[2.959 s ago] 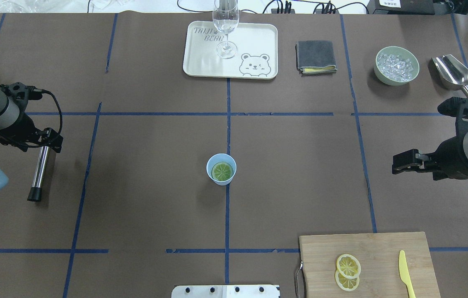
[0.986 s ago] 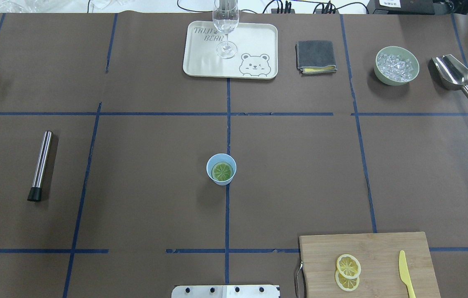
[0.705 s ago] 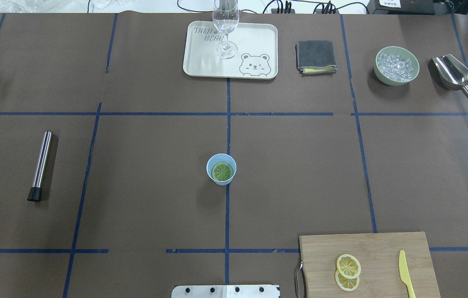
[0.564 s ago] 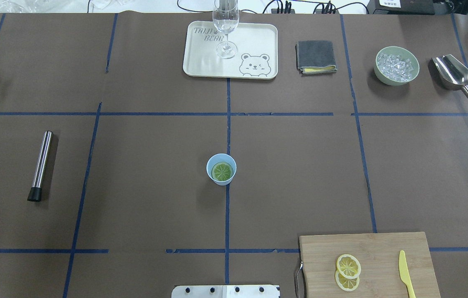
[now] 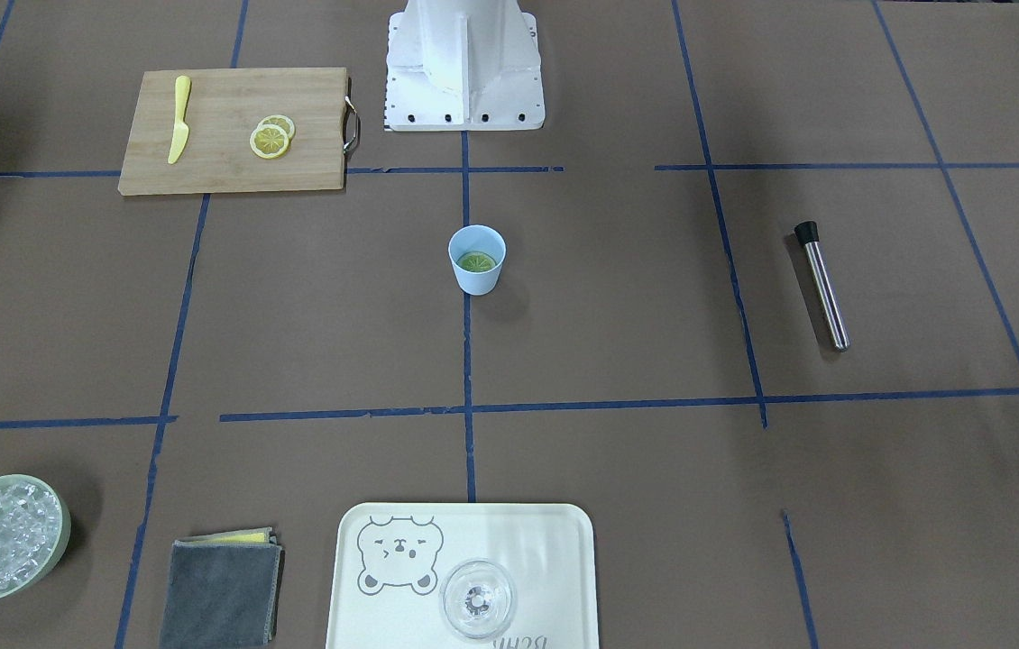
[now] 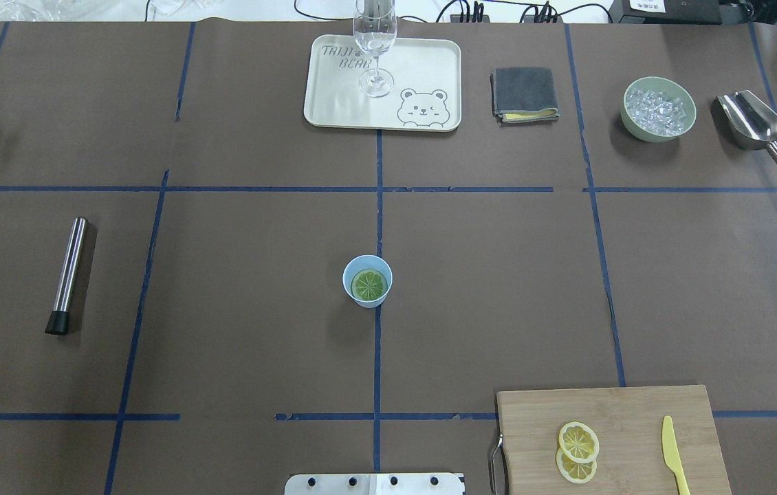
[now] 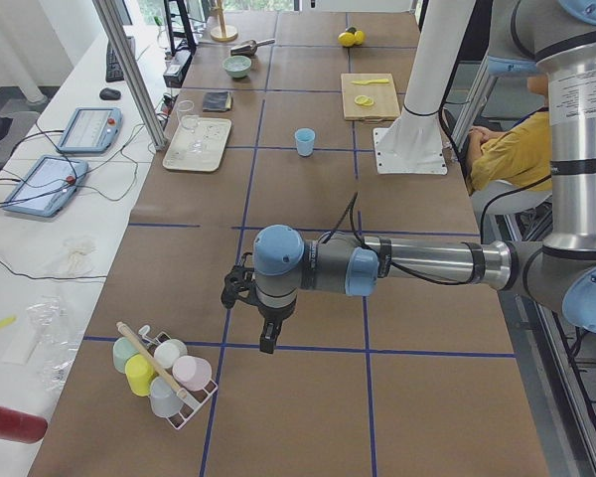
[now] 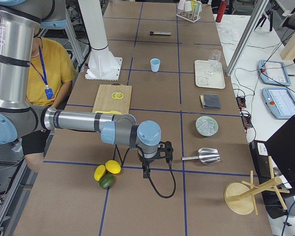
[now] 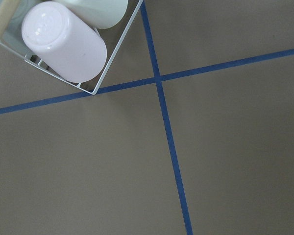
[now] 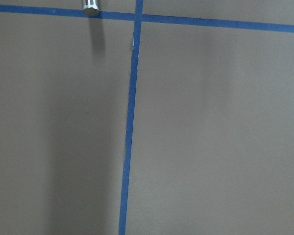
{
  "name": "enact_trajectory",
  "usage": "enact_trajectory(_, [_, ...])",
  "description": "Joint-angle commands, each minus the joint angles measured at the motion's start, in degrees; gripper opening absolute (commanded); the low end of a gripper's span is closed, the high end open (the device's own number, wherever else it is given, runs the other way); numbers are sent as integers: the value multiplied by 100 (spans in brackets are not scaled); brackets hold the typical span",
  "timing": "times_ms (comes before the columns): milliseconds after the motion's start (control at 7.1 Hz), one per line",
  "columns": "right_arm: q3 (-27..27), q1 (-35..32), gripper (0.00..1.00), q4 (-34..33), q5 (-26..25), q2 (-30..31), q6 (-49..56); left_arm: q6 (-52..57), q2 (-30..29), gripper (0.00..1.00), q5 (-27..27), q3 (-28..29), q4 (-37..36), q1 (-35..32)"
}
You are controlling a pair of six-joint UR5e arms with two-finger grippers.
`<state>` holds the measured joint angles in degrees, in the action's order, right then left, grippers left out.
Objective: Squeeze lemon into cup
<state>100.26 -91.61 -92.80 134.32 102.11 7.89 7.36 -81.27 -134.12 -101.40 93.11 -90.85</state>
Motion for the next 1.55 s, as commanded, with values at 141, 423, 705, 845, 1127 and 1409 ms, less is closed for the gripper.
enact_trajectory(141, [-15, 3, 100, 34, -11, 2, -33, 37, -99, 100, -26, 146, -30, 50])
enact_trajectory(423, [11, -6, 100, 8, 50, 28, -33, 37, -99, 100, -26, 183, -570, 50])
enact_trajectory(705, [55, -6, 100, -19, 50, 28, -42, 46, -29, 100, -18, 182, -689, 50])
enact_trajectory(845, [38, -6, 100, -28, 16, 20, -68, 46, -29, 100, -26, 139, -733, 50])
enact_trajectory(1127, [20, -6, 100, -133, -11, 20, -68, 46, -12, 100, -26, 147, -742, 50])
enact_trajectory(1409, [37, -6, 100, -133, 6, 64, -68, 37, -12, 100, -18, 173, -768, 50])
